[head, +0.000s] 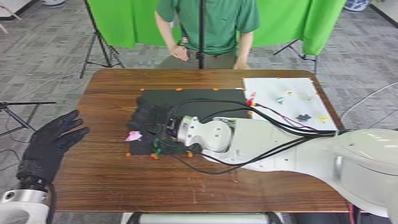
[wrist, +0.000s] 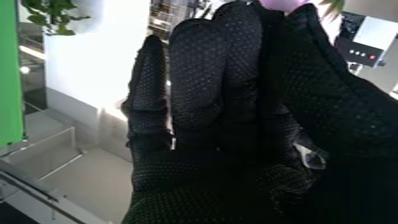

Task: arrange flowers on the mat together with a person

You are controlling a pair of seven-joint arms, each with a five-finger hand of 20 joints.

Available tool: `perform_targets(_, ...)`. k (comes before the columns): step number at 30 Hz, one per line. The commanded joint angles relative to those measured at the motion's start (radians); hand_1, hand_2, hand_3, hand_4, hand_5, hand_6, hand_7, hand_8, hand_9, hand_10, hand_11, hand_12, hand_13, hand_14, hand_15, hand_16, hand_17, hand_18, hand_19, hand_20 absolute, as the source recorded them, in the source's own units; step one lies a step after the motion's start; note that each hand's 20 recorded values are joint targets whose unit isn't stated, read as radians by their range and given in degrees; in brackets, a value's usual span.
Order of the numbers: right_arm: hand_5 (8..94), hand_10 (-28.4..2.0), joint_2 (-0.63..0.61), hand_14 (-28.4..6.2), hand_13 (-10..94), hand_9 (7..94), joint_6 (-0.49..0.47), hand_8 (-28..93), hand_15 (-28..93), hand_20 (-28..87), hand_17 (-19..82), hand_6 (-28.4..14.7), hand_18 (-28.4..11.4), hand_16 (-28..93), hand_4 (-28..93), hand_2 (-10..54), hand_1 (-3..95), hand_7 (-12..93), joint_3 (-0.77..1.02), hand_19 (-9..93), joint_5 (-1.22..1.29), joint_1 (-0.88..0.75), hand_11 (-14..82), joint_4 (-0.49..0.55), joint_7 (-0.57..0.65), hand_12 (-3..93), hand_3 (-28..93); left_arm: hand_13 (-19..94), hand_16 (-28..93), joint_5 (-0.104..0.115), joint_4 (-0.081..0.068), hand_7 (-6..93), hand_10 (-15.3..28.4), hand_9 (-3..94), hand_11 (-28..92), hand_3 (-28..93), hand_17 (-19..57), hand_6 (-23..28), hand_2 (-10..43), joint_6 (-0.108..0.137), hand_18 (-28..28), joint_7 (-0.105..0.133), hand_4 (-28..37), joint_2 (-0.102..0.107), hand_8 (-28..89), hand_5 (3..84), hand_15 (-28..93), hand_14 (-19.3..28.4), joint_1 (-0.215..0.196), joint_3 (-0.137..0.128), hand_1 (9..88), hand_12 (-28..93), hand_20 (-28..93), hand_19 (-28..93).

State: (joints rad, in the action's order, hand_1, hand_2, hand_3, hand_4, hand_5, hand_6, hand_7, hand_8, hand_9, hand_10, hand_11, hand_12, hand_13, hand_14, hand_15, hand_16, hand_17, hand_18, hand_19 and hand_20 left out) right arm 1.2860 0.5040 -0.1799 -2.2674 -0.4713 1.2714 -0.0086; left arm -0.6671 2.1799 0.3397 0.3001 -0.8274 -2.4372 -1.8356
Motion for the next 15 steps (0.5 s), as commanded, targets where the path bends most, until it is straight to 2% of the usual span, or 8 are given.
perform_targets(1, 64.4, -6.3, -0.002, -5.1, 66, 73.1, -0.012, -5, 64, 39, 27, 4.9, -14.4, 28, -28, -9.5, 40.3, 54, -0.005, 65, -0.019, 0.021, 32.4, -0.009, 0.049, 51.6, 81, 32, -2, 0.001, -0.009, 17.1, 13.9, 33.2, 28, 70, -2.7, 4.2, 3.6, -0.004, 23.2, -0.002, -25.2, 0.001, -9, 40.2, 35, 17.5, -0.003, 0.011, 28.4, 14, 5, 50)
perform_targets(10, 60.1, -6.9, -0.006, -5.3, 63, 68.6, -0.009, -5, 64, 40, 25, 4.2, -14.8, 27, -28, -9.5, 37.6, 52, -0.014, 64, -0.005, 0.03, 37.2, -0.008, 0.067, 45.5, 81, 32, -2, 0.002, -0.009, 17.1, 13.9, 33.2, 28, 70, -2.7, 4.2, 3.7, -0.008, 23.1, 0.0, -25.3, 0.0, -8, 40.1, 34, 17.5, -0.003, 0.013, 28.5, 14, 5, 50)
perform_targets(15, 58.9, -7.3, -0.023, -5.7, 62, 66.5, -0.045, -5, 65, 40, 25, 4.1, -14.9, 27, -28, -9.5, 36.5, 52, 0.035, 64, -0.029, 0.006, 38.9, 0.014, 0.069, 42.7, 81, 32, -2, 0.0, -0.006, 17.0, 13.9, 33.1, 28, 70, -2.7, 4.1, 3.7, -0.009, 23.2, -0.003, -25.2, -0.005, -8, 40.1, 35, 17.7, -0.009, 0.01, 28.4, 14, 5, 50)
